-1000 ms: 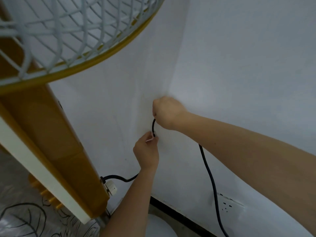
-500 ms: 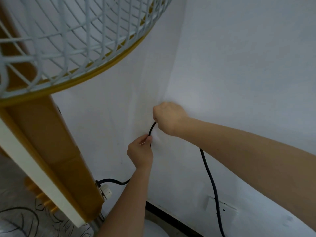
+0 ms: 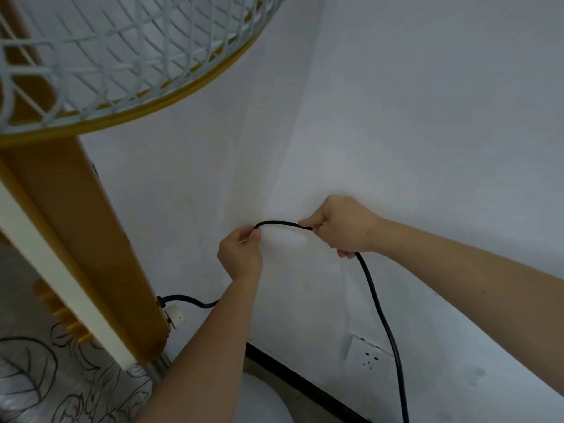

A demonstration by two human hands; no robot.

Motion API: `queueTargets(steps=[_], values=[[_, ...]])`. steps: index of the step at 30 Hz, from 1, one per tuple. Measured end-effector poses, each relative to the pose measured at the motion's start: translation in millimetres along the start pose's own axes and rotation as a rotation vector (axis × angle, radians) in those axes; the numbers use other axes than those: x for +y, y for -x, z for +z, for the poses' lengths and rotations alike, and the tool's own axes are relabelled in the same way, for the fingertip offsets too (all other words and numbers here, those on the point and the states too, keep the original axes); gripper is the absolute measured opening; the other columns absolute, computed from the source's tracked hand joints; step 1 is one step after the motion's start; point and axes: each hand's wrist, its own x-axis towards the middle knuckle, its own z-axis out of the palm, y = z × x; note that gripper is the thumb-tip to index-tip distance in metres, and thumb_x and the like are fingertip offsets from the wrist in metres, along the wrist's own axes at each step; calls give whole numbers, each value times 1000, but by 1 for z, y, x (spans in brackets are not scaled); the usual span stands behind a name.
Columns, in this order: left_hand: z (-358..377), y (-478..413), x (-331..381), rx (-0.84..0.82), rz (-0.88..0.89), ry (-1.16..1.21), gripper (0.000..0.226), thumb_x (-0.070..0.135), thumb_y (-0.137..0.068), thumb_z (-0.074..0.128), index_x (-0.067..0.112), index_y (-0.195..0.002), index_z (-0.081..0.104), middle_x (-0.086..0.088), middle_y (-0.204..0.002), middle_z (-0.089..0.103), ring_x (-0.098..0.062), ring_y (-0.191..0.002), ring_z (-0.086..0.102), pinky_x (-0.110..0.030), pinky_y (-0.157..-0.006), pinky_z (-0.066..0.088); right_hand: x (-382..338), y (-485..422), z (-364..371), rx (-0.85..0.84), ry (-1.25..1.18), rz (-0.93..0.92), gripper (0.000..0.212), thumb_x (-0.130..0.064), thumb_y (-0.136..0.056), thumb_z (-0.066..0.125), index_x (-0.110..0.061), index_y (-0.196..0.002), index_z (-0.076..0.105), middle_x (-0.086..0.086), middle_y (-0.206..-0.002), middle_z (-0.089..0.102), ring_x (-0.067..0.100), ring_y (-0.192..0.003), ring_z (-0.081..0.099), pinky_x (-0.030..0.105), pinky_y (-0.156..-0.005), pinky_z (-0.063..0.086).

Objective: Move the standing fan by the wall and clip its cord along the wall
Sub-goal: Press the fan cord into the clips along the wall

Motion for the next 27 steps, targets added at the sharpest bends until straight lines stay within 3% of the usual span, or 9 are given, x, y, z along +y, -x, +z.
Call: queueTargets(steps=[4,7,9,12,16,19,22,27], values=[[-1,3,6,-17,-13,-31,15,15,-85,68,6,-97,72,-2,-86,67,-13,-77,59,-21,-74,42,12,11,8,77,16,-12,36,-7,-91,46,-21,-118,66,-1,-64,60,15,-44,54,12,-38,42],[0,7,14,-10,-53,-30,22,20,-84,69,7,-101,66,-4,-92,65,-18,-82,59,-25,-73,44,11,12,14,146,95,-41,36,-4,-90,49,-17,-119,66,4,-108,72,22,-92,66,18,-77,51],[2,17,22,-55,-80,33,22,27,-83,70,8,-92,64,0,-82,61,-18,-78,58,-27,-69,44,11,11,14,162,94,-29,36,-4,-88,50,-16,-118,66,4,-118,68,24,-104,63,29,-88,52],[9,34,36,-266,-187,121,32,34,-79,73,9,-63,62,4,-55,55,-12,-53,51,-21,-53,42,9,9,13,154,106,-16,36,-4,-85,52,-16,-115,68,6,-114,70,26,-100,64,34,-86,54],[13,38,49,-341,-367,204,31,20,-76,78,10,-55,57,3,-47,51,-2,-29,43,-8,-33,31,8,13,13,156,91,-7,33,-4,-86,53,-14,-113,70,7,-111,71,26,-99,64,29,-84,52],[15,38,50,-338,-393,220,34,16,-78,75,12,-52,54,1,-52,50,-9,-41,45,-15,-41,36,10,19,9,133,18,13,30,-3,-87,53,-13,-109,71,6,-95,74,22,-79,67,18,-63,48],[16,41,50,-332,-403,214,39,16,-81,72,11,-50,49,0,-52,47,-13,-46,41,-16,-42,35,17,30,0,94,-84,74,33,-2,-85,51,-14,-107,72,-4,-57,62,13,-43,54,16,-41,42],[17,43,55,-336,-412,193,36,18,-83,71,11,-56,49,-3,-60,48,-15,-54,42,-26,-58,38,34,55,-20,58,-248,143,27,-4,-82,54,-13,-99,73,8,-50,59,8,-25,43,15,-30,35]])
